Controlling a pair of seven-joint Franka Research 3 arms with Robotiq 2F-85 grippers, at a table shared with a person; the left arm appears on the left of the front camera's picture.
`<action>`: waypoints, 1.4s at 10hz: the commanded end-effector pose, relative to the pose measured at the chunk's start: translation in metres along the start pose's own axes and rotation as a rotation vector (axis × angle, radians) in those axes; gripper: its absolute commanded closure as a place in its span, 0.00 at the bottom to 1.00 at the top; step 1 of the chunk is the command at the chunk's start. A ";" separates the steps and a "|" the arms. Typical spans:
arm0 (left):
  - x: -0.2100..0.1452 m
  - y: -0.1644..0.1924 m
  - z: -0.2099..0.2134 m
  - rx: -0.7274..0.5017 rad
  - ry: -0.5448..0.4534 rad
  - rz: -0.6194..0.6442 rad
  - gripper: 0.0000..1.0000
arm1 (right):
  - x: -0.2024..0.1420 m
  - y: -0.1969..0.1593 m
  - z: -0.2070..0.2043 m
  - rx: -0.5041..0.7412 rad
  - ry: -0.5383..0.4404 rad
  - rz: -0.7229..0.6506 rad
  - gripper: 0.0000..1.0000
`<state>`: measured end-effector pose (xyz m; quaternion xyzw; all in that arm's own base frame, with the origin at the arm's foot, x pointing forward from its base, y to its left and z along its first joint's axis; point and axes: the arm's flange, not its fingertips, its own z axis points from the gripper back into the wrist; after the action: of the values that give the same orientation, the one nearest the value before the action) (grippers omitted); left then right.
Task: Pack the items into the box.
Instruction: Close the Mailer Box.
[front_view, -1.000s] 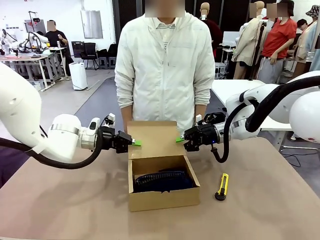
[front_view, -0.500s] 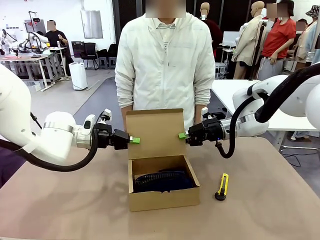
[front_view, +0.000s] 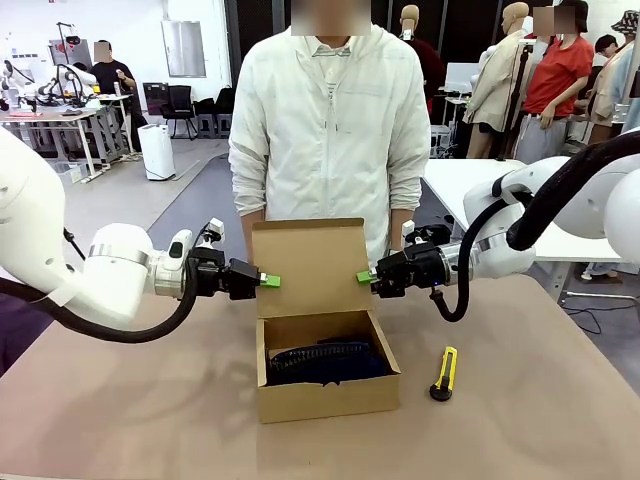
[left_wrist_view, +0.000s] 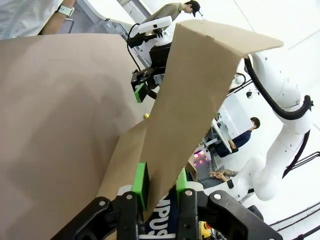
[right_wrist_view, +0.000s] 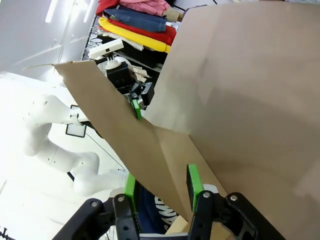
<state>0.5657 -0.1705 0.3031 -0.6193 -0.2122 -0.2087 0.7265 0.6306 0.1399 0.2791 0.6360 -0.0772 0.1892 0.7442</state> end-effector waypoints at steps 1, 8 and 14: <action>-0.005 -0.012 -0.003 -0.006 0.059 -0.113 0.69 | -0.002 0.004 -0.003 -0.006 0.043 0.110 0.49; -0.051 -0.072 0.008 0.087 -0.049 -0.804 0.69 | -0.040 0.054 -0.010 0.001 -0.023 0.864 0.49; -0.090 -0.065 -0.013 -0.006 0.000 -0.925 0.67 | -0.102 0.068 -0.025 -0.046 0.016 1.024 0.49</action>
<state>0.4553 -0.1890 0.3128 -0.4572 -0.4616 -0.5058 0.5675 0.5159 0.1479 0.3030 0.5207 -0.3564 0.5311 0.5655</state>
